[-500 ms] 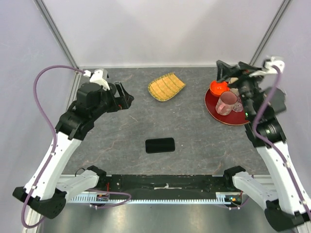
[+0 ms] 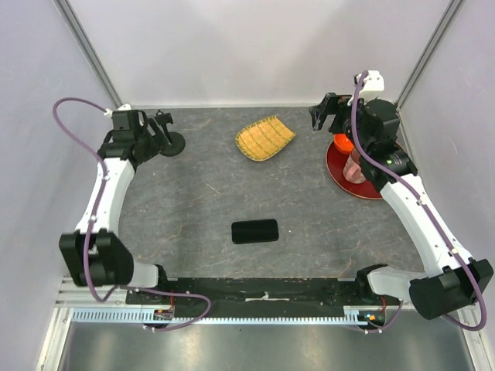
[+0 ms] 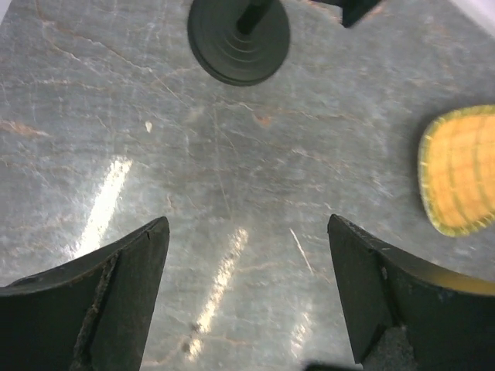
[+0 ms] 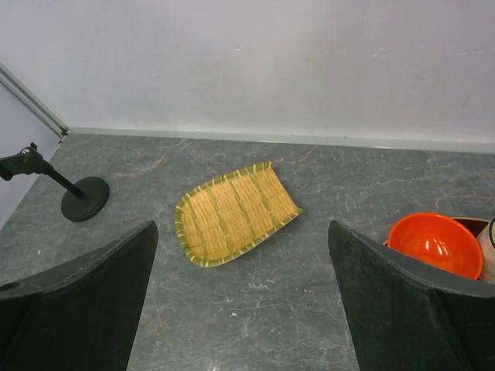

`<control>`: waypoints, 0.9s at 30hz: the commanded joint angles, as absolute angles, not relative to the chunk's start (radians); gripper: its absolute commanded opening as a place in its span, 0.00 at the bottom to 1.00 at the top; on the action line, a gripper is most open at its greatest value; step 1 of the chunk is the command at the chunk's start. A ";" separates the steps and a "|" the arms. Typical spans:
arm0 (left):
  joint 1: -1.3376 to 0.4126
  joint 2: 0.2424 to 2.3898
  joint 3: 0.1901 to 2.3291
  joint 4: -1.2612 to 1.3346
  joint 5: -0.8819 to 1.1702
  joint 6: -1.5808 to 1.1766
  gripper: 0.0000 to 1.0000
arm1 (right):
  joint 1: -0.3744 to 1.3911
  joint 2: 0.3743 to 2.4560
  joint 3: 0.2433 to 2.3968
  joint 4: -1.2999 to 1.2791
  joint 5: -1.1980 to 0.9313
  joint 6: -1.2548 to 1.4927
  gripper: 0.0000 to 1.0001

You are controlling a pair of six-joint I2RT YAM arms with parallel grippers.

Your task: Place the phone on the phone stand

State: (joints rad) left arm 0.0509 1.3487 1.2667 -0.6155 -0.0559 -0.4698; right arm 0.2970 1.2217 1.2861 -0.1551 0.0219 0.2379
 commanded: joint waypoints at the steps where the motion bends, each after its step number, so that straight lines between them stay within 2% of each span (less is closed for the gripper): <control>1: 0.052 1.500 1.360 -0.506 -0.193 -0.374 0.87 | 0.293 1.204 1.338 -0.121 0.003 0.207 0.98; 2: 0.051 1.558 1.373 -0.491 -0.202 -0.330 0.76 | 0.295 1.204 1.335 -0.120 0.003 0.207 0.98; 3: 0.052 1.578 1.371 -0.430 -0.221 -0.318 0.75 | 0.295 1.203 1.333 -0.120 0.003 0.204 0.98; 8: 0.051 1.641 1.368 -0.269 -0.298 -0.223 0.76 | 0.295 1.204 1.328 -0.115 0.003 0.192 0.98; 11: 0.052 1.650 1.368 -0.169 -0.238 -0.137 0.78 | 0.293 1.206 1.324 -0.110 0.003 0.190 0.98; 15: 0.060 1.719 1.471 -0.189 -0.212 -0.089 0.77 | 0.295 1.197 1.318 -0.109 0.002 0.180 0.98; 21: 0.069 1.775 1.505 -0.146 -0.092 -0.002 0.76 | 0.295 1.155 1.287 -0.089 0.021 0.160 0.98; 27: 0.069 1.784 1.474 -0.112 -0.081 0.043 0.68 | 0.295 1.140 1.270 -0.069 0.031 0.158 0.98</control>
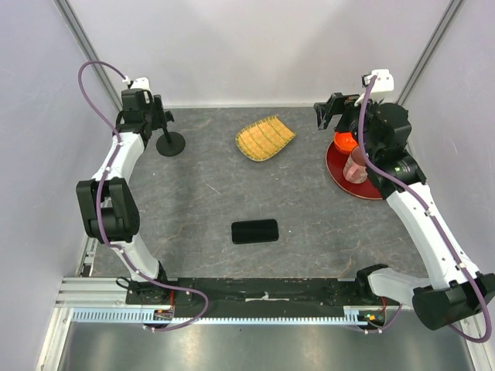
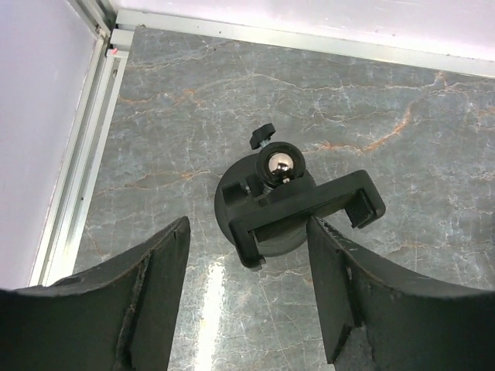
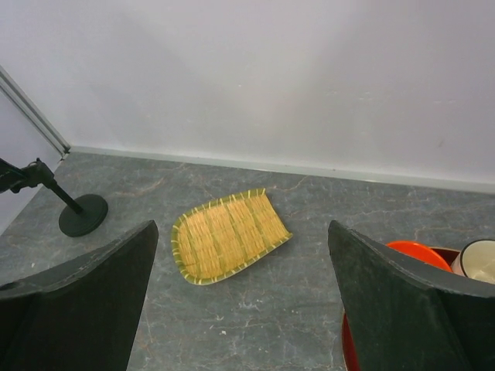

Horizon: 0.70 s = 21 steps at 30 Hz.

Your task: Place the phone on the phone stand

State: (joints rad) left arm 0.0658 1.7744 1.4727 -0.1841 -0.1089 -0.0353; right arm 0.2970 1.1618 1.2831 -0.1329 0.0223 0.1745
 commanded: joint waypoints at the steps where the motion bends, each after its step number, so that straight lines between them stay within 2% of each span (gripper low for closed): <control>1: 0.068 1.783 1.471 -0.112 -0.068 0.052 0.67 | 0.295 1.141 1.270 -0.069 0.031 0.156 0.98; 6: 0.069 1.772 1.433 -0.086 -0.043 0.058 0.59 | 0.293 1.147 1.270 -0.069 0.040 0.153 0.98; 12: 0.069 1.743 1.379 -0.049 -0.005 0.034 0.42 | 0.295 1.149 1.270 -0.071 0.043 0.153 0.98; 15: 0.069 1.724 1.358 -0.038 -0.005 0.017 0.32 | 0.295 1.150 1.270 -0.071 0.041 0.153 0.98; 18: 0.068 1.710 1.345 -0.028 0.018 0.009 0.05 | 0.295 1.154 1.269 -0.069 0.044 0.150 0.98; 21: 0.064 1.691 1.347 -0.031 0.067 -0.034 0.02 | 0.295 1.161 1.269 -0.071 0.063 0.146 0.98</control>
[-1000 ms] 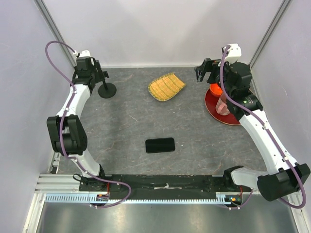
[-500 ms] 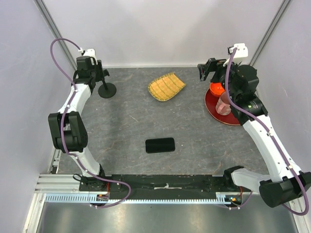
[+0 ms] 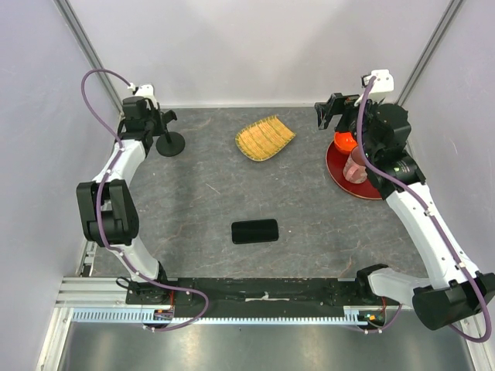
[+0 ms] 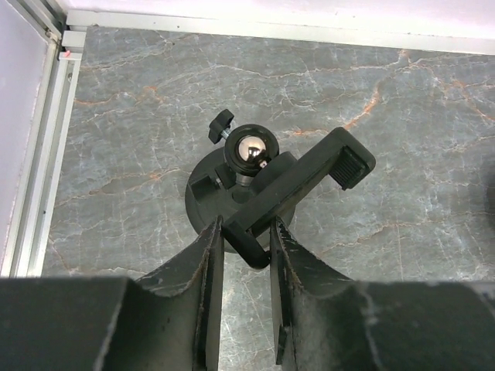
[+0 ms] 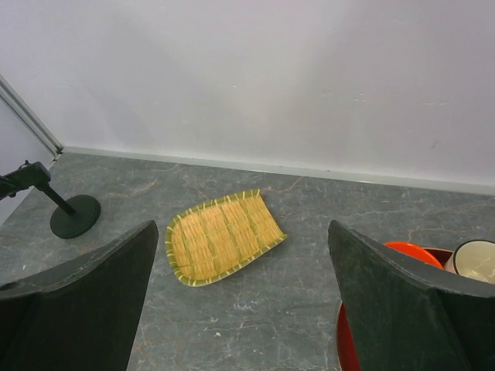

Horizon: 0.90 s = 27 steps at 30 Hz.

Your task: Place the phone on the phone stand

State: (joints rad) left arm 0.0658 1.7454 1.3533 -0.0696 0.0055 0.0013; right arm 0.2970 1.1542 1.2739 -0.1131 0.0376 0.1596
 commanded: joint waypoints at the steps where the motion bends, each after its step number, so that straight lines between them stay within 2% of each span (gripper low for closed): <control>1: 0.066 1.684 1.348 -0.029 0.086 -0.053 0.02 | 0.295 1.164 1.269 -0.071 0.066 0.141 0.98; 6: -0.009 1.617 1.307 -0.040 0.228 -0.126 0.02 | 0.295 1.184 1.278 -0.084 0.086 0.130 0.98; 14: -0.248 1.456 1.163 -0.069 0.293 -0.156 0.02 | 0.295 1.201 1.281 -0.089 0.086 0.124 0.98; 20: -0.406 1.376 1.089 -0.147 0.350 -0.023 0.02 | 0.295 1.212 1.285 -0.103 0.086 0.114 0.98; 27: -0.454 1.361 1.051 -0.187 0.425 0.113 0.02 | 0.295 1.232 1.292 -0.109 0.061 0.118 0.98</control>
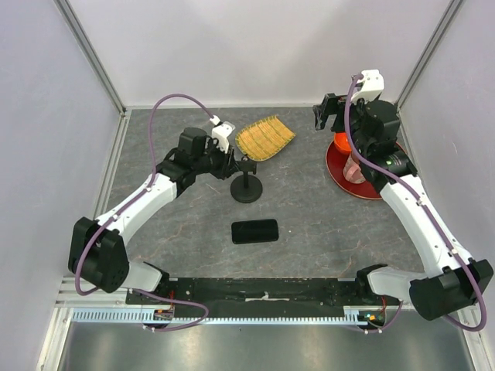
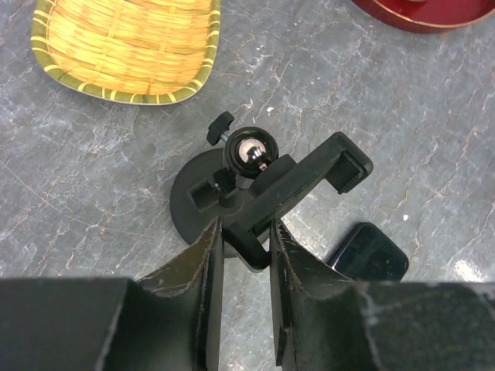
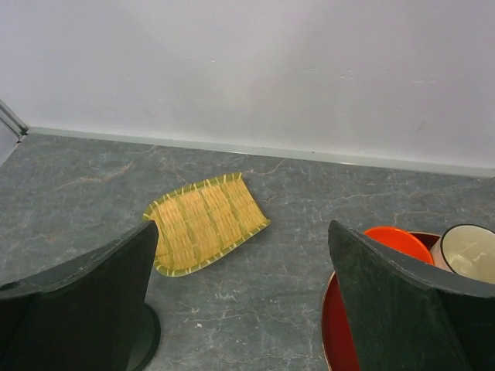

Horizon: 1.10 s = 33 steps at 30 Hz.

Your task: Place the phone on the phone stand

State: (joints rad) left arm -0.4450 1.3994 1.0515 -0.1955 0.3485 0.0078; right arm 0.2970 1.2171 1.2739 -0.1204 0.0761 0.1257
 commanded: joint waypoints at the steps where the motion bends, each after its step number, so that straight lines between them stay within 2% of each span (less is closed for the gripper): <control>1: -0.459 1.356 1.034 -0.187 0.429 0.120 0.02 | 0.295 1.235 1.293 -0.112 0.055 0.120 0.98; 10: -0.563 1.302 0.996 -0.225 0.367 0.178 0.02 | 0.295 1.276 1.342 -0.178 -0.043 0.098 0.98; 21: -0.635 1.307 1.040 -0.282 0.264 0.147 0.02 | 0.345 1.135 1.244 -0.265 -0.107 0.141 0.98; 29: -0.686 1.321 1.091 -0.325 0.258 0.026 0.02 | 0.518 0.974 0.997 -0.371 -0.078 0.233 0.98; 33: -0.701 1.292 1.062 -0.316 0.328 -0.028 0.02 | 0.607 0.934 0.865 -0.400 -0.057 0.301 0.98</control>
State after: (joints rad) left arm -0.6720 1.3251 1.0428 -0.3111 0.2455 0.0723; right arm 0.5362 0.9543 0.9688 -0.3309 -0.0792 0.2096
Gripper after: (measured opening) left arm 0.315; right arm 0.982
